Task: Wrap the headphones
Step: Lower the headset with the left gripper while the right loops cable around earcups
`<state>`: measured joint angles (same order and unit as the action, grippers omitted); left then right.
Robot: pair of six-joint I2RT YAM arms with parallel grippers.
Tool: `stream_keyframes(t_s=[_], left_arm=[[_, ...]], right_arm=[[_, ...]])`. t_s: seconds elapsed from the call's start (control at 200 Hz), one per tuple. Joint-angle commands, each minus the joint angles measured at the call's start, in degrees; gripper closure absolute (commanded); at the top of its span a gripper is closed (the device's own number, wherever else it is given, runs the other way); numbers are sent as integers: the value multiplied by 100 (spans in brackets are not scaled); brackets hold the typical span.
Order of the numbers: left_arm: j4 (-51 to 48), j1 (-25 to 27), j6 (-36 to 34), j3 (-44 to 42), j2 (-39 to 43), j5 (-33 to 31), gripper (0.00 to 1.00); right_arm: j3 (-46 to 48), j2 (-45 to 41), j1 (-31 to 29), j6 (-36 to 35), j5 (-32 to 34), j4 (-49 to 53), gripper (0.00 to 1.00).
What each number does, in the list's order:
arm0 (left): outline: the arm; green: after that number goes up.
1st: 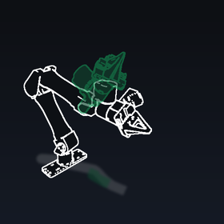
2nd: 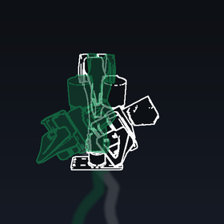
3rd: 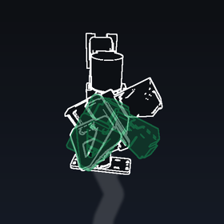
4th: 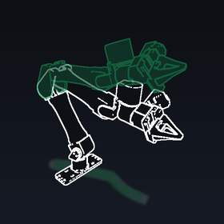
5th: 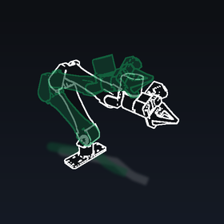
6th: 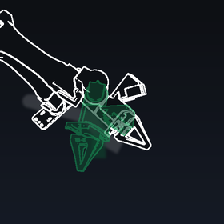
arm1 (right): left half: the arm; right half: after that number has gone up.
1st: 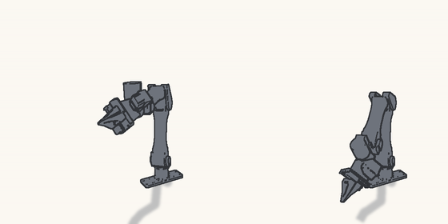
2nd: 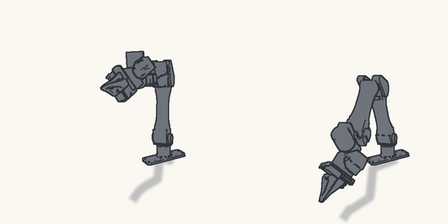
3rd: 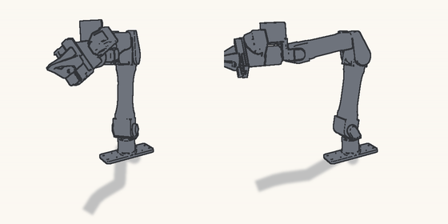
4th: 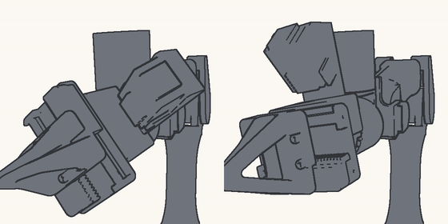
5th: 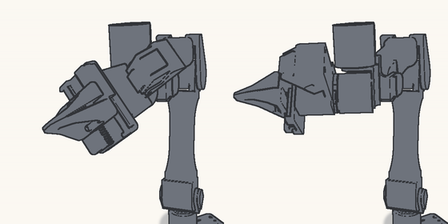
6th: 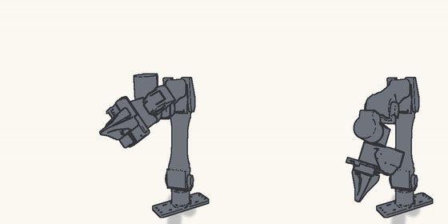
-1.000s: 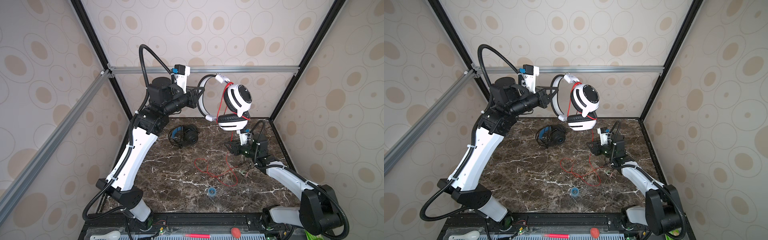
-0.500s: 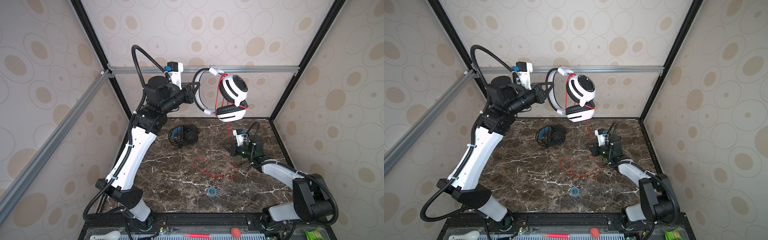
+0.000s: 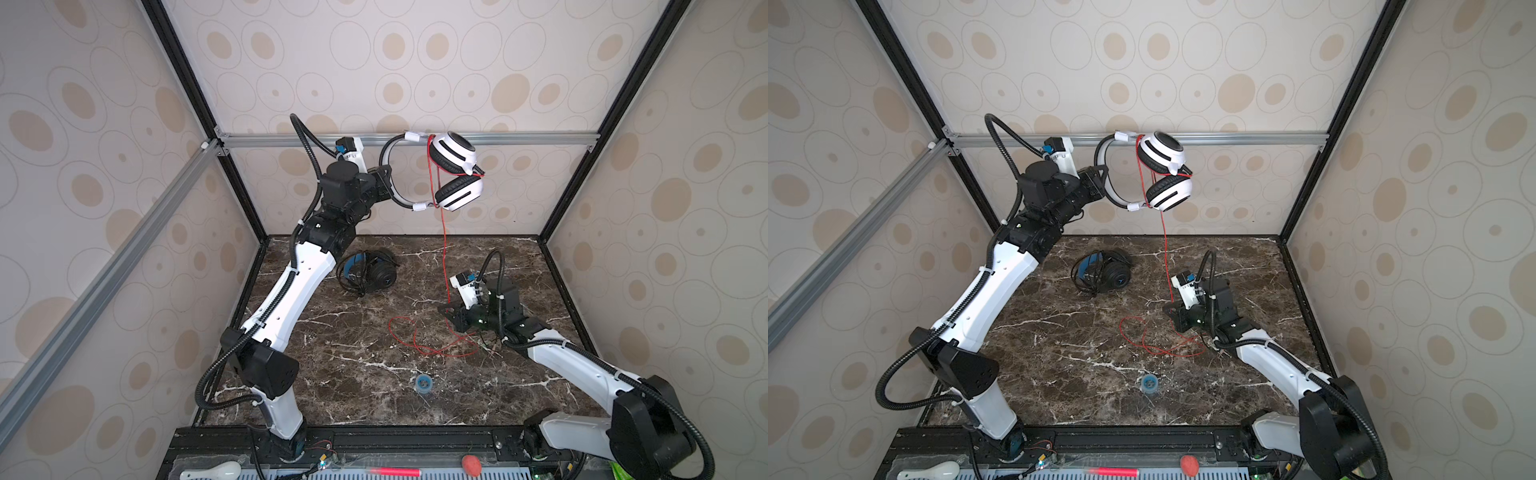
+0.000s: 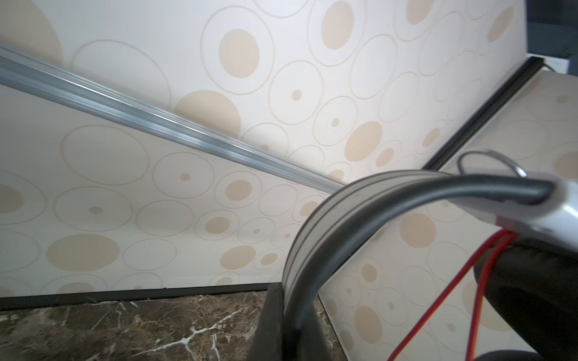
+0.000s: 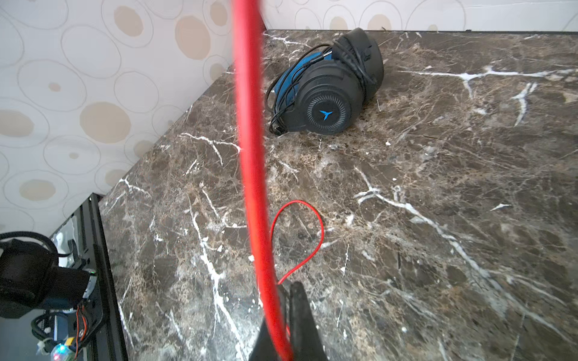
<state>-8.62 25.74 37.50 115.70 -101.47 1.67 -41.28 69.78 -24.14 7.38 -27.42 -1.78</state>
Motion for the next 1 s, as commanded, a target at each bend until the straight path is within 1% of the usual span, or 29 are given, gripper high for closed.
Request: stream_keyframes(t_s=[0.0, 0.1, 0.27, 0.345, 0.42, 0.57, 0.72, 0.885, 0.995], left_arm=[[414, -38, -240, 368, -83, -781, 100], [355, -38, -610, 306, -325, -1202, 100], [169, -34, -789, 244, -820, -1676, 100], [247, -34, -823, 35, -925, -1748, 100], [260, -25, -858, -81, -1045, -1790, 100], [149, 58, -1310, -228, -1222, -1897, 100], [56, 213, -2026, -576, -1128, -1951, 100], [-141, 539, -3164, -1142, -763, -1901, 100], [-76, 696, -3602, -2054, -162, -1777, 100]], right_arm=[[-250, -320, -198, -420, 274, 721, 100], [-394, -486, -418, -598, 290, 1128, 100], [-835, -681, -873, -1063, 376, 2030, 100], [-1152, -738, -1102, -1329, 547, 2478, 100], [-1450, -769, -1191, -1506, 512, 2825, 100], [-2129, -774, -1231, -1922, 558, 3472, 100], [-2805, -663, -1226, -2286, 877, 3835, 100], [-3450, -381, -1230, -2718, 1360, 4171, 100], [-3735, -249, -1222, -2953, 1621, 4224, 100]])
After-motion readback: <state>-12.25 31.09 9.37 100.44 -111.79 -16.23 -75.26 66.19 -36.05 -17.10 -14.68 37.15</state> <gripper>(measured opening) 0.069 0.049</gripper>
